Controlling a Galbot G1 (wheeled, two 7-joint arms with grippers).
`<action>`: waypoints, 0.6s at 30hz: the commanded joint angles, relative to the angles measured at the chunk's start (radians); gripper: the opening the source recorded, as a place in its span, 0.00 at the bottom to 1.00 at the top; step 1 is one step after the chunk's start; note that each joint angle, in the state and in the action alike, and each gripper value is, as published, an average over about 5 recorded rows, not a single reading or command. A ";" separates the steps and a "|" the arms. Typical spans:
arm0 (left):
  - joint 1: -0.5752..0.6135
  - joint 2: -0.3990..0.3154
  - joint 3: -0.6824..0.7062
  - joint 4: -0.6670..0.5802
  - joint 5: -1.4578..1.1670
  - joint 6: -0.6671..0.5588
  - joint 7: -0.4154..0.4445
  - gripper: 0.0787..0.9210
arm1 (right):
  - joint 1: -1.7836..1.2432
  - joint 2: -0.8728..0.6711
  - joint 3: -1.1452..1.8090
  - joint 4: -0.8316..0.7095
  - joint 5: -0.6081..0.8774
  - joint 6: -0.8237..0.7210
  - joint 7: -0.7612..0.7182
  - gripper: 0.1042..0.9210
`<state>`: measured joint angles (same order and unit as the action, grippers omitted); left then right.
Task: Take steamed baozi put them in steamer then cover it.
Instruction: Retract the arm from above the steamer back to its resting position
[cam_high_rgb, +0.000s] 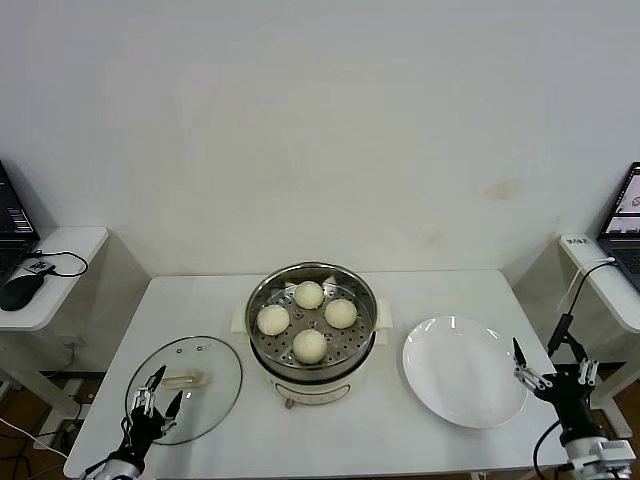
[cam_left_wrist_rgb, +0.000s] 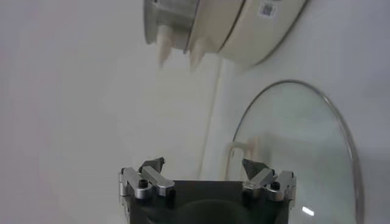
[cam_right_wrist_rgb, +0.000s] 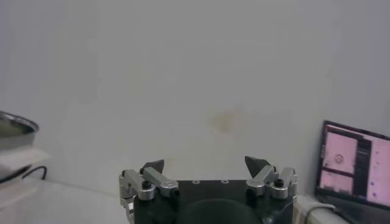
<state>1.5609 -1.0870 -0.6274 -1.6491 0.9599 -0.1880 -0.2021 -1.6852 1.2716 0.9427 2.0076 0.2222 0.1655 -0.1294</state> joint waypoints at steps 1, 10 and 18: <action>-0.161 0.027 0.018 0.110 0.024 -0.005 0.022 0.88 | -0.041 0.032 0.023 -0.003 -0.018 0.013 -0.001 0.88; -0.226 0.028 0.039 0.156 0.024 0.008 0.039 0.88 | -0.042 0.043 0.006 -0.018 -0.037 0.019 -0.007 0.88; -0.260 0.011 0.047 0.187 0.028 0.010 0.036 0.88 | -0.044 0.047 -0.002 -0.030 -0.047 0.024 -0.010 0.88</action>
<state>1.3657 -1.0733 -0.5867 -1.5065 0.9820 -0.1785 -0.1681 -1.7221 1.3124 0.9411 1.9830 0.1830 0.1867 -0.1394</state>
